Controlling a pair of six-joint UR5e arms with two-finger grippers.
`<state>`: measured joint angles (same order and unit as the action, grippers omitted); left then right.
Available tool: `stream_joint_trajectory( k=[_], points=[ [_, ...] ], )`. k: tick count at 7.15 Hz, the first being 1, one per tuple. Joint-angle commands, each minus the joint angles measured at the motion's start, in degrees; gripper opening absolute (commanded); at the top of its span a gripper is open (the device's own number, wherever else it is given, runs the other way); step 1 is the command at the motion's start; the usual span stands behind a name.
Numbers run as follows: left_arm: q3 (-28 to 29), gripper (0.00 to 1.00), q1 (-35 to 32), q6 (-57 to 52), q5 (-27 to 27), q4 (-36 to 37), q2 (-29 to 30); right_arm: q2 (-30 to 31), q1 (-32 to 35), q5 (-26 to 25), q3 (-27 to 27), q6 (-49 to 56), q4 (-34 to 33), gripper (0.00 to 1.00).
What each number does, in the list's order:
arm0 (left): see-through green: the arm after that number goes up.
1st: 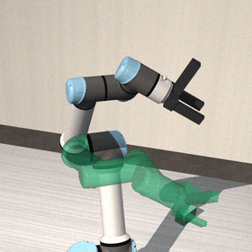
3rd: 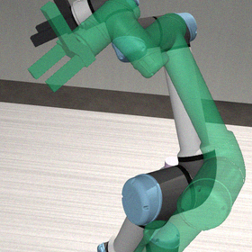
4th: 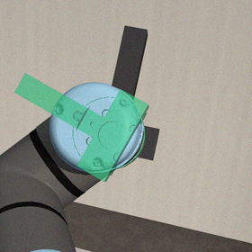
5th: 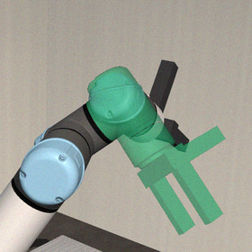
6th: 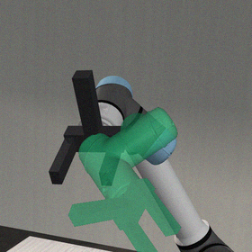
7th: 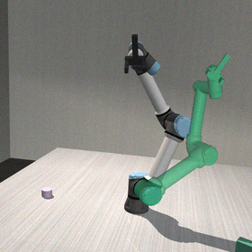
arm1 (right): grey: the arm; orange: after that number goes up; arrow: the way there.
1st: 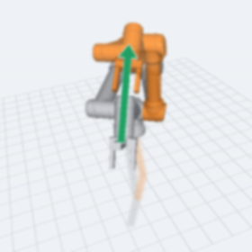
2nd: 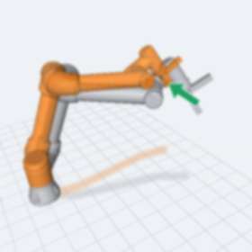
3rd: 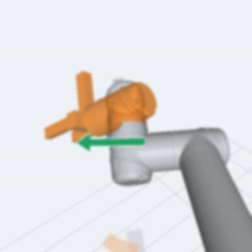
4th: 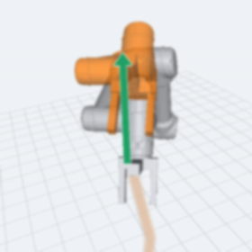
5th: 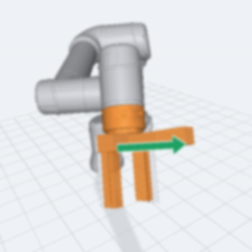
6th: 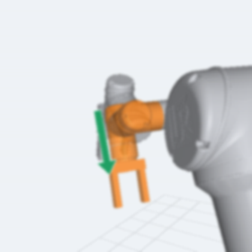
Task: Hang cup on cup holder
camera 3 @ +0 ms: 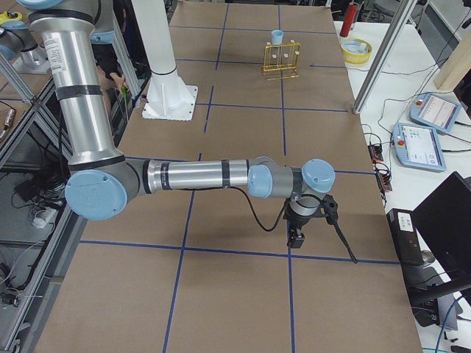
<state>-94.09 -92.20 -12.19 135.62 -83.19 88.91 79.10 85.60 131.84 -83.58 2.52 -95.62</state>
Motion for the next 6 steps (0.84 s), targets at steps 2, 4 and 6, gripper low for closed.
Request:
stream_joint_trajectory(
  k=[2,4,6],
  points=[
    [0.1,1.00,0.0,0.1,0.0,0.0,0.1,0.0,0.0,0.0,0.0,-0.1,0.0,1.00],
    [-0.4,1.00,0.0,0.1,0.1,0.0,0.3,0.0,0.0,0.0,0.0,0.0,0.0,1.00],
    [-0.4,1.00,0.1,0.1,0.1,-1.9,0.4,0.0,0.0,0.0,0.0,0.0,0.0,1.00]
  ],
)
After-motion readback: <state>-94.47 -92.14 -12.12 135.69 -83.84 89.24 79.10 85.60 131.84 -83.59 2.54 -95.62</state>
